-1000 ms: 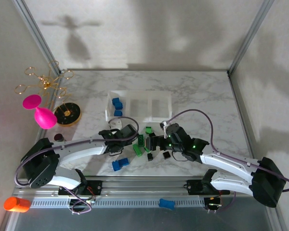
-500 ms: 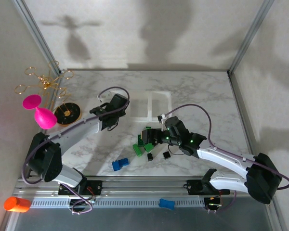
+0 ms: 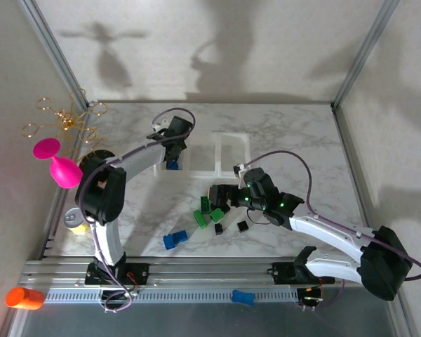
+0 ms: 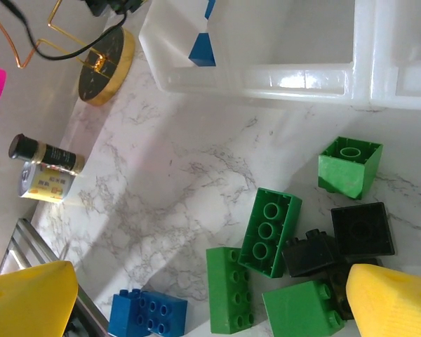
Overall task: Sort the legos into containers by color
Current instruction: Place the lego in the container.
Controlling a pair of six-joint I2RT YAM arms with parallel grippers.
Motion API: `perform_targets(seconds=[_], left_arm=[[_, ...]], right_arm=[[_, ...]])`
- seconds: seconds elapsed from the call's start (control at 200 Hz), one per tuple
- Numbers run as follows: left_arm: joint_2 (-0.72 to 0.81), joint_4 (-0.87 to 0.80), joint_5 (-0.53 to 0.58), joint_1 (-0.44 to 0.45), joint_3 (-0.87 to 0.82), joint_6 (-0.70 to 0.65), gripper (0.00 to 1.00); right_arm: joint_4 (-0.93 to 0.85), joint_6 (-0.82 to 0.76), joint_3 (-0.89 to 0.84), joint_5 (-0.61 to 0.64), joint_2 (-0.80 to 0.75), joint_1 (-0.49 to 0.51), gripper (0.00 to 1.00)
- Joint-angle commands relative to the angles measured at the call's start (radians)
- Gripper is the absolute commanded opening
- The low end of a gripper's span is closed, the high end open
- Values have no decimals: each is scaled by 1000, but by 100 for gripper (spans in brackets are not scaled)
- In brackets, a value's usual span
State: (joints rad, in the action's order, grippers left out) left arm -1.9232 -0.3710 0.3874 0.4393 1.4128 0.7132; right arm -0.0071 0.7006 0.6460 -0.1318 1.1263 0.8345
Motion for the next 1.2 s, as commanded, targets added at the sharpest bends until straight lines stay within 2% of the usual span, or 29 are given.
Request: perform_targets(seconds=[0.0,0.29,0.421,0.691,0.881,1.191], left_arm=[[-58,2,-15,-6,75,-55,36],[-129,12,-47,-31,115,-49,39],[-133,13,-68,-31,117,-67,44],[-97,-17,-78,-33,133,-80,47],[42,17,-123,-28,37,-57,47],[326,-27,-90,25,-214,-26,47]], right_arm=[[1,7,-11,4,-15,-11,99],[-3,-1,-15,5,-21,-17,99],[-5,-4,-19,6,-23,-19,99],[-31,-42,13,14,-20,-22,99],[-30,-75,14,6,-26,-22,99],[-24,-147,-17,-40,-2,-13,99]])
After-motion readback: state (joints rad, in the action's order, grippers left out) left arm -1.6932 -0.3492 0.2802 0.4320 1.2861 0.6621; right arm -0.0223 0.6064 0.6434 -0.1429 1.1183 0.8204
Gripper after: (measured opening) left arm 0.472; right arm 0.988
